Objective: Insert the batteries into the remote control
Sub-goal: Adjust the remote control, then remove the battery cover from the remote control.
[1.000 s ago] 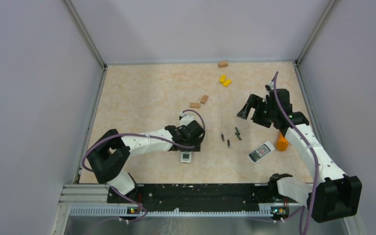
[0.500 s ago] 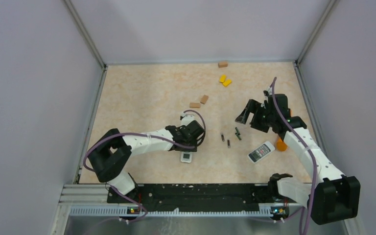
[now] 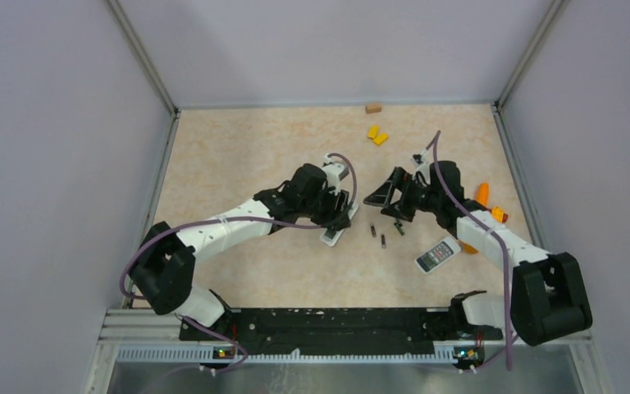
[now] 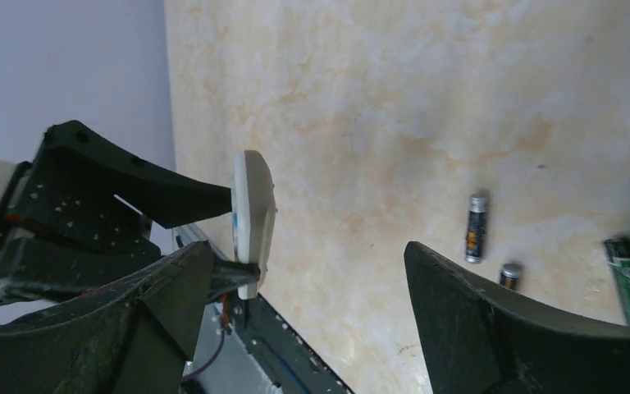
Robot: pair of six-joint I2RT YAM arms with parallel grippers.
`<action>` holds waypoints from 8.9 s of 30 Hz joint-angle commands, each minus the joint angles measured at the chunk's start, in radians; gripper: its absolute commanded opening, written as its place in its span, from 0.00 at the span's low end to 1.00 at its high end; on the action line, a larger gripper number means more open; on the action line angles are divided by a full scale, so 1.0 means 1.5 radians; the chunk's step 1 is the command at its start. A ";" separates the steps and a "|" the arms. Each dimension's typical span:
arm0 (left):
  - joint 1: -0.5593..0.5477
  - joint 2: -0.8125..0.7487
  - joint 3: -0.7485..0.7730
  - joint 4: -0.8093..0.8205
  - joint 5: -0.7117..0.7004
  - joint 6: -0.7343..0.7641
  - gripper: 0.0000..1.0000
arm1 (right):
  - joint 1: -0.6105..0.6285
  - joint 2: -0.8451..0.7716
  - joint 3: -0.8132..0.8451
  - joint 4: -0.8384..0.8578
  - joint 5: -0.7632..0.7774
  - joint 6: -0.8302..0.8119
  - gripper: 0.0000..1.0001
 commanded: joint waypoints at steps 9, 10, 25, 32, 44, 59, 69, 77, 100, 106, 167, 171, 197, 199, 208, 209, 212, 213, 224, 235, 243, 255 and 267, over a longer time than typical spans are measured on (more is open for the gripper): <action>0.000 -0.005 0.034 0.111 0.165 0.085 0.35 | 0.082 0.101 0.044 0.154 -0.053 0.147 0.64; 0.000 -0.006 0.035 0.112 0.165 0.085 0.35 | 0.084 0.101 0.041 0.159 -0.055 0.157 0.59; -0.001 -0.087 -0.053 0.188 -0.028 0.220 0.99 | 0.089 0.049 0.064 0.046 0.058 0.340 0.00; -0.016 -0.135 -0.170 0.359 0.051 0.493 0.97 | 0.092 0.066 0.138 -0.151 0.154 0.427 0.00; -0.048 -0.068 -0.183 0.477 -0.009 0.670 0.73 | 0.101 0.107 0.217 -0.252 0.175 0.502 0.00; -0.072 -0.022 -0.180 0.481 -0.047 0.662 0.06 | 0.102 0.119 0.209 -0.218 0.188 0.465 0.32; 0.014 -0.015 -0.064 0.300 0.037 0.343 0.00 | 0.090 0.116 0.208 -0.077 0.107 0.131 0.82; 0.138 -0.055 -0.001 0.181 0.327 0.177 0.01 | 0.087 -0.003 0.101 0.193 0.065 -0.045 0.86; 0.182 -0.095 0.087 0.072 0.684 0.193 0.15 | 0.110 0.006 0.187 0.183 -0.335 -0.219 0.72; 0.182 -0.103 0.093 0.061 0.692 0.198 0.16 | 0.135 -0.018 0.186 0.123 -0.345 -0.290 0.76; 0.264 -0.184 -0.099 0.188 0.285 -0.215 0.00 | 0.131 0.035 0.189 0.064 0.098 -0.031 0.62; 0.265 -0.118 -0.122 0.191 0.323 -0.253 0.00 | 0.147 0.072 0.135 0.133 0.081 0.005 0.52; 0.273 0.080 -0.180 0.188 0.375 -0.207 0.00 | 0.229 0.282 0.028 0.298 0.074 0.139 0.39; 0.274 0.081 -0.182 0.185 0.374 -0.206 0.00 | 0.230 0.286 0.028 0.289 0.078 0.142 0.37; 0.281 0.086 -0.189 0.175 0.368 -0.212 0.00 | 0.231 0.283 0.004 0.279 0.102 0.149 0.44; 0.282 0.087 -0.190 0.176 0.369 -0.215 0.00 | 0.231 0.279 -0.002 0.291 0.101 0.153 0.46; 0.286 0.090 -0.191 0.178 0.375 -0.224 0.00 | 0.231 0.271 -0.021 0.330 0.097 0.164 0.49; 0.288 0.091 -0.193 0.182 0.380 -0.228 0.00 | 0.231 0.272 -0.021 0.332 0.096 0.164 0.49; 0.292 0.091 -0.200 0.206 0.397 -0.251 0.00 | 0.231 0.294 -0.024 0.359 0.083 0.187 0.36; 0.291 0.095 -0.209 0.230 0.410 -0.275 0.00 | 0.233 0.302 -0.033 0.348 0.090 0.188 0.42; 0.291 0.097 -0.211 0.248 0.414 -0.294 0.00 | 0.244 0.318 -0.034 0.357 0.089 0.198 0.41; 0.291 0.114 -0.215 0.261 0.443 -0.305 0.00 | 0.244 0.353 -0.064 0.395 0.079 0.252 0.44; 0.291 0.112 -0.215 0.266 0.440 -0.310 0.00 | 0.244 0.346 -0.064 0.389 0.077 0.225 0.51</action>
